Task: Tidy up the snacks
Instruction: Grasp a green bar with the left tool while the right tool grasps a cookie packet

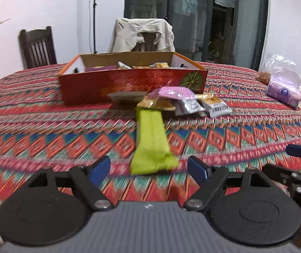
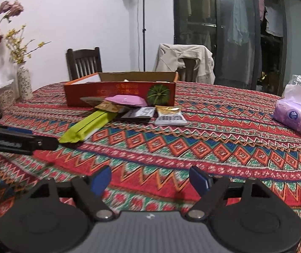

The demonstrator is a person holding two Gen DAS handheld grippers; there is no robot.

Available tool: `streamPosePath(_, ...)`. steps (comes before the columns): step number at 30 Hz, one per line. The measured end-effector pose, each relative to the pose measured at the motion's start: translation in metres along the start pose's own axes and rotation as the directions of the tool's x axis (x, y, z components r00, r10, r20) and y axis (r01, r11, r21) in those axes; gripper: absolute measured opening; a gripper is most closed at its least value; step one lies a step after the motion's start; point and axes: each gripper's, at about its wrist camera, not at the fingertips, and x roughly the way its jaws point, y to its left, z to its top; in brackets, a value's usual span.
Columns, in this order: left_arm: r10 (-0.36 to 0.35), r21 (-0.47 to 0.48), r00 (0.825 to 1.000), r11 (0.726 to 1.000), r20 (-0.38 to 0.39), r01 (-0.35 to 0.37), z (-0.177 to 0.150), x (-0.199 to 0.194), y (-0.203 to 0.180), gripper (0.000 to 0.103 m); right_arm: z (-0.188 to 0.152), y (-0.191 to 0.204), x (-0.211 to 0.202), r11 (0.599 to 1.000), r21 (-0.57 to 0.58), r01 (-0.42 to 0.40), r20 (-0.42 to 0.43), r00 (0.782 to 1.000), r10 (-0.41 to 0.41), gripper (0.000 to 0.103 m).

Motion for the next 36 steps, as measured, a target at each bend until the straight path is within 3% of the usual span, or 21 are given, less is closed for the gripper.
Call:
streamPosePath(7,-0.026,0.005,0.999,1.0,-0.042,0.026,0.03,0.061,-0.007,0.073,0.036,-0.024,0.039,0.999,0.006,0.042,-0.009,0.999,-0.042,0.079)
streamPosePath(10,-0.034,-0.01,0.997,0.999,-0.066,0.034,0.034,0.077,-0.006,0.062,0.056,-0.032,0.071,1.0,-0.015,0.026,-0.036,0.999,-0.027,0.078)
streamPosePath(12,-0.016,0.006,0.998,1.0,-0.053,0.017,0.033,0.076,-0.004,0.042,0.07,-0.038,0.094,1.0,-0.013,0.017,-0.058,0.998,-0.018,0.078)
streamPosePath(17,-0.07,-0.036,0.996,0.997,-0.059,0.068,0.021,0.052,0.02,0.038,0.096,-0.043,0.147,1.0,0.016,-0.014,-0.103,0.995,0.015,0.078)
streamPosePath(20,-0.035,-0.05,0.998,0.998,-0.061,0.032,0.009,0.031,0.035,0.038,0.105,-0.038,0.171,1.0,-0.001,-0.015,-0.124,0.992,0.015,0.077)
streamPosePath(23,0.007,-0.088,0.998,0.996,-0.067,-0.013,0.0,0.015,0.051,0.038,0.108,-0.034,0.19,1.0,-0.012,-0.006,-0.15,0.989,0.004,0.067)
streamPosePath(25,0.023,-0.104,0.997,0.994,-0.068,-0.03,-0.003,0.011,0.057,0.039,0.105,-0.033,0.194,1.0,-0.012,-0.003,-0.168,0.986,0.001,0.051)
streamPosePath(27,0.032,-0.099,0.997,0.994,-0.065,-0.038,-0.004,0.011,0.057,0.042,0.102,-0.031,0.19,1.0,-0.012,-0.008,-0.163,0.987,0.006,0.046)
streamPosePath(36,0.063,-0.034,0.997,0.997,-0.047,-0.064,-0.01,0.008,0.04,0.036,0.055,-0.011,0.1,0.998,-0.009,-0.066,-0.169,0.984,0.064,0.045)
